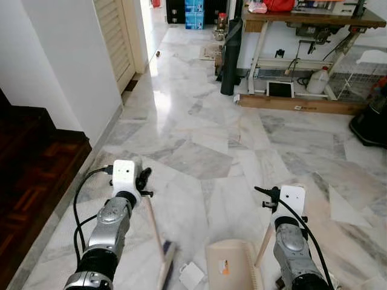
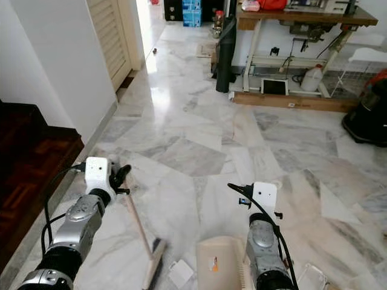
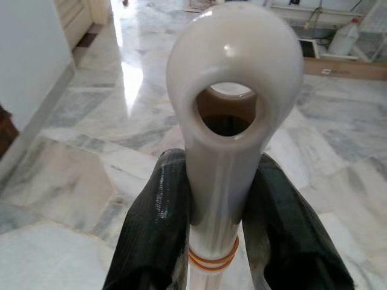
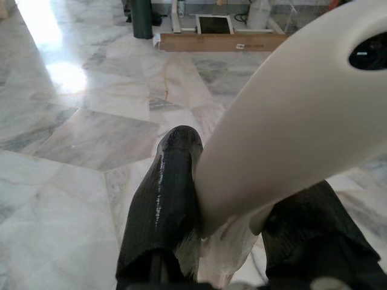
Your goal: Sweep floor
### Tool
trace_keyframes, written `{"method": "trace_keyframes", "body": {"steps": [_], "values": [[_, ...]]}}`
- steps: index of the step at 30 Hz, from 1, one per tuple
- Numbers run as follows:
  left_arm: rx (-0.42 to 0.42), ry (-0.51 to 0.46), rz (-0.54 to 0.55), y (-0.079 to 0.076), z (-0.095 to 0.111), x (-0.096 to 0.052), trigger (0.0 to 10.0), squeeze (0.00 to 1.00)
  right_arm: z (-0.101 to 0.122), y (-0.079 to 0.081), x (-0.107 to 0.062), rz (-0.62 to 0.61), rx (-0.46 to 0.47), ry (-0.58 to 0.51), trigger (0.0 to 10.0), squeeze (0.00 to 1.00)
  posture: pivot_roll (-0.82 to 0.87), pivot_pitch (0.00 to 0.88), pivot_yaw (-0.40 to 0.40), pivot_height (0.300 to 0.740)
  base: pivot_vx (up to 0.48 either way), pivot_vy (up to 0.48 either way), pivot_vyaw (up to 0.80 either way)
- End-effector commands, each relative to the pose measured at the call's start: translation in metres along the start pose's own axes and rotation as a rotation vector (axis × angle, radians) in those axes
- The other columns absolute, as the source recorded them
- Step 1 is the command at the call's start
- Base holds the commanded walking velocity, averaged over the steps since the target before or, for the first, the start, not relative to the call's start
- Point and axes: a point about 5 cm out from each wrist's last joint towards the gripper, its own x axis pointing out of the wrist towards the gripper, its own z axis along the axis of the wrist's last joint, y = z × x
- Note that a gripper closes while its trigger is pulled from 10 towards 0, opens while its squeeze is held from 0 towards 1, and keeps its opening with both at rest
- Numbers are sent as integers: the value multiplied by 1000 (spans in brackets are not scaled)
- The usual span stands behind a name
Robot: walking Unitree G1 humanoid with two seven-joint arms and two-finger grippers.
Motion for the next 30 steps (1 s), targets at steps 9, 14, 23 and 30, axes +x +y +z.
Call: {"method": "trace_keyframes", "body": {"steps": [9, 14, 23, 30], "values": [[-349, 77, -104, -15, 2, 13, 10000, 0, 9, -1, 7, 4, -7, -17, 10000, 0, -49, 0, 1, 740, 0, 0, 0], [-469, 7, -58, -5, 16, 18, 10000, 0, 11, -1, 8, 6, -8, -19, 10000, 0, -52, 0, 0, 740, 0, 0, 0], [-337, -204, 31, 17, 46, 8, 10000, 0, 12, -2, 9, 6, -6, -23, 10000, 0, -50, 0, 3, 740, 0, 0, 0], [-140, -342, 93, 25, 69, -5, 10000, 0, 15, -2, 11, 3, 2, -35, 10000, 0, -50, 0, 8, 740, 0, 0, 0]]}}
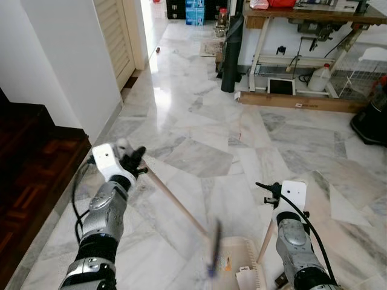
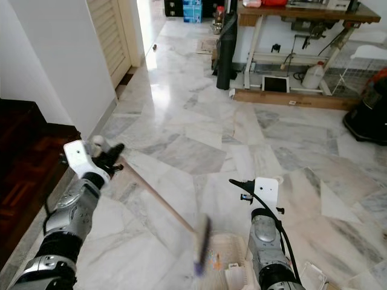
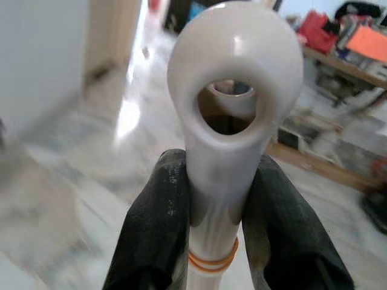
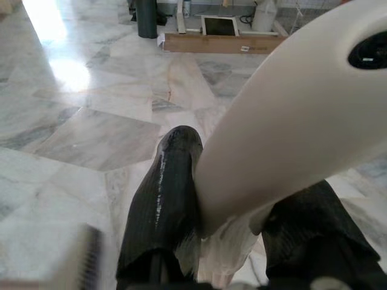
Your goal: Sweep floor
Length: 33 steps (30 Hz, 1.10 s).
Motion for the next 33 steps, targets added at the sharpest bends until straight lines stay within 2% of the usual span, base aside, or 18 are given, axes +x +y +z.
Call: {"method": "trace_keyframes", "body": {"steps": [1, 4, 5, 7, 12, 18, 23, 27, 33], "values": [[116, -108, 9, 0, 20, -2, 10000, 0, 8, -1, 4, -7, 13, -33, 10000, 0, -50, 0, 9, 740, 0, 0, 0], [192, -108, -12, -1, 20, -5, 10000, 0, 11, -1, 5, -12, 27, -46, 10000, 0, -44, 0, 8, 740, 0, 0, 0], [247, -83, -47, -5, 11, -8, 10000, 0, 13, -2, 5, -23, 61, -52, 10000, 0, -44, 0, 8, 740, 0, 0, 0], [279, -65, -62, -8, 2, -11, 10000, 0, 20, -3, 7, -34, 96, -86, 10000, 0, -50, 0, 7, 740, 0, 0, 0], [309, -60, -72, -18, -7, -15, 10000, 0, 48, -10, 8, -61, 212, -224, 10000, 0, -63, 0, 6, 740, 0, 0, 0], [335, -63, -71, -16, -9, -15, 10000, 0, 57, -13, 7, -73, 274, -259, 10000, 0, -74, 0, 10, 740, 0, 0, 0], [361, -72, -86, -17, -8, -16, 10000, 0, 61, -16, 4, -80, 287, -282, 10000, 0, -69, 0, 5, 740, 0, 0, 0], [377, -106, -120, -26, -4, -17, 10000, 0, 62, -20, -6, -80, 287, -306, 10000, 0, -60, 0, -2, 740, 0, 0, 0], [375, -97, -112, -26, -11, -25, 10000, 0, 65, -22, -13, -71, 269, -330, 10000, 0, -71, 0, -3, 740, 0, 0, 341]]}}
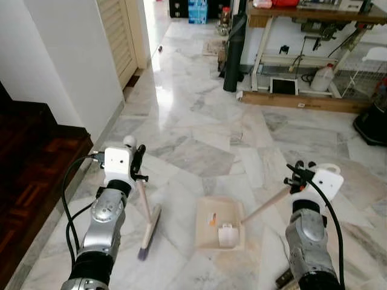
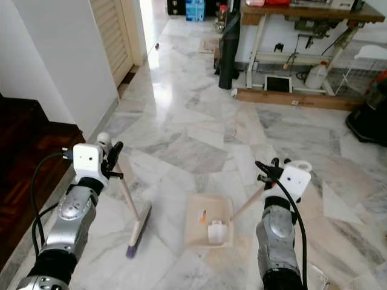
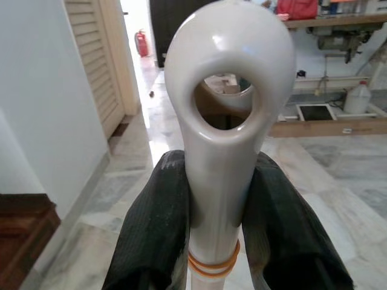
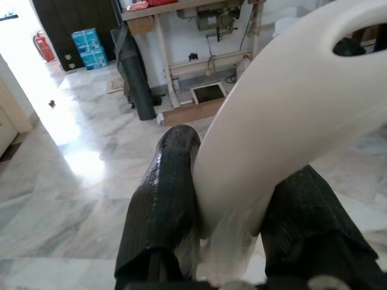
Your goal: Sweep floor
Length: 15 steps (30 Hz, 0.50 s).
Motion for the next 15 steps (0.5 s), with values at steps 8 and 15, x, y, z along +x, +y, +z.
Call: {"method": "trace_keyframes", "body": {"steps": [8, 15], "values": [[-25, -16, 22, 1, -1, -10, 10000, 0, 19, 15, 0, 44, 17, -68, 10000, 0, -61, 0, -2, 740, 0, 0, 800], [-30, -28, 10, -1, 1, -7, 10000, 0, 28, 19, 4, 64, 23, -84, 10000, 0, -62, 0, -1, 740, 0, 0, 800]]}}
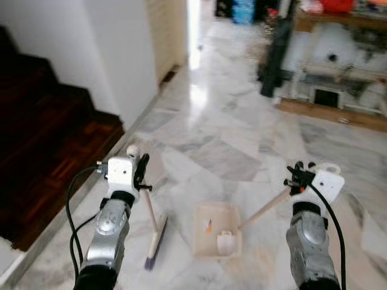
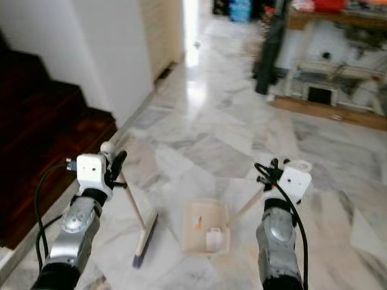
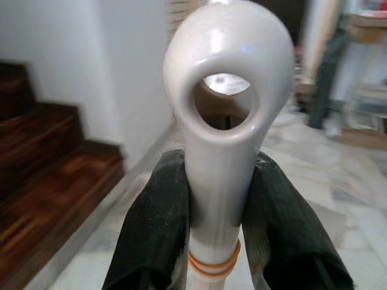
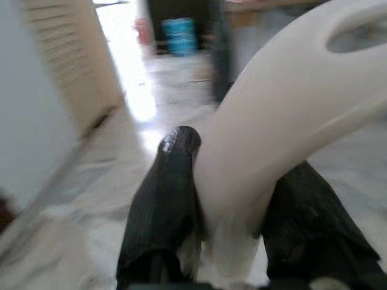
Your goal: Sweep floor
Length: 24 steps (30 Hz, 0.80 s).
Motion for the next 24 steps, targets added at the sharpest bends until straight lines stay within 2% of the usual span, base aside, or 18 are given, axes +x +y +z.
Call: {"method": "trace_keyframes", "body": {"steps": [1, 24], "values": [[14, -51, -1, 1, 11, 4, 10000, 0, 16, 6, 5, 19, 24, -65, 10000, 0, -62, 0, -1, 740, 0, 0, 800], [32, -60, 52, 8, 16, 8, 10000, 0, 24, 13, 6, 54, 29, -73, 10000, 0, -45, 0, -6, 740, 0, 0, 800]]}}
